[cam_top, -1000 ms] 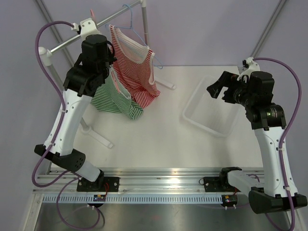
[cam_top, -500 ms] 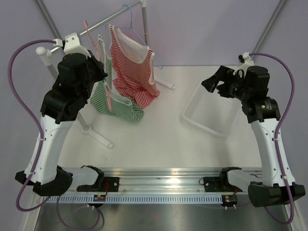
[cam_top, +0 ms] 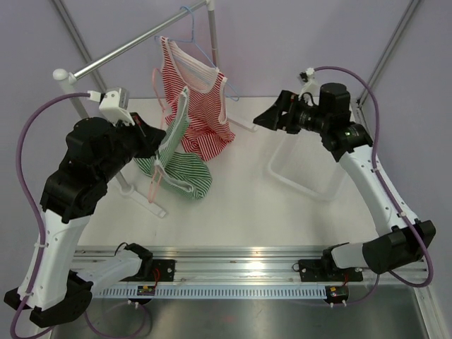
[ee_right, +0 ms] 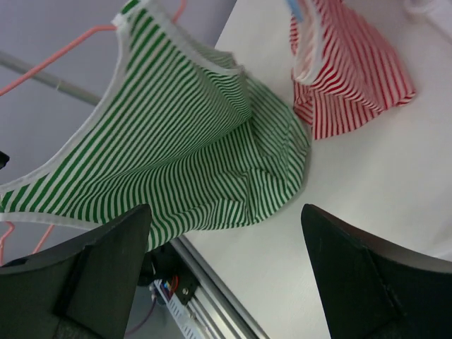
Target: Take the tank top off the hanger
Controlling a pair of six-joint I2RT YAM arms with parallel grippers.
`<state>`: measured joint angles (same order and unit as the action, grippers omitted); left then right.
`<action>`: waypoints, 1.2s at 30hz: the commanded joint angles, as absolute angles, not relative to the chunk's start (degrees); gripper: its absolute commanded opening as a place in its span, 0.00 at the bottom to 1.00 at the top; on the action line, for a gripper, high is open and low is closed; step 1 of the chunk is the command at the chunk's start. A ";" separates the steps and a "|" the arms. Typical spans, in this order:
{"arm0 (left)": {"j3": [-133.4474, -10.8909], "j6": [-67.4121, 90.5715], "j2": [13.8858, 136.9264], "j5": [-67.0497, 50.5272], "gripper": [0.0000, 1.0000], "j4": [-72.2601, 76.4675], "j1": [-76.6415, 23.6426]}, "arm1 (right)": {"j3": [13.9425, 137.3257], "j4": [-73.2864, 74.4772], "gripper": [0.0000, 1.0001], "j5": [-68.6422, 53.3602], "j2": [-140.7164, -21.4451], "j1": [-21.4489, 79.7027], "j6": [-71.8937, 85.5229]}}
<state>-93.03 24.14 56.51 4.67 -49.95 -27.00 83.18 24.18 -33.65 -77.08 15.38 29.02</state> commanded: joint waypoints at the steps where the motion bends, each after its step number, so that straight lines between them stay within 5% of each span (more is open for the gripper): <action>1: -89.39 21.71 54.85 -11.67 0.00 -47.38 -27.25 | 86.22 18.03 0.95 -32.71 -79.36 22.84 29.97; 9: -82.62 25.48 53.17 -29.70 0.00 -39.56 -27.25 | 89.38 14.67 0.84 -27.43 -85.51 31.11 29.45; 25: -82.35 28.30 54.84 -28.48 0.00 -34.37 -27.25 | 86.40 16.61 0.75 -24.00 -84.55 31.64 25.84; 36: -84.64 25.66 56.51 -26.80 0.00 -37.27 -27.25 | 84.64 14.86 0.81 -21.09 -83.93 31.55 25.93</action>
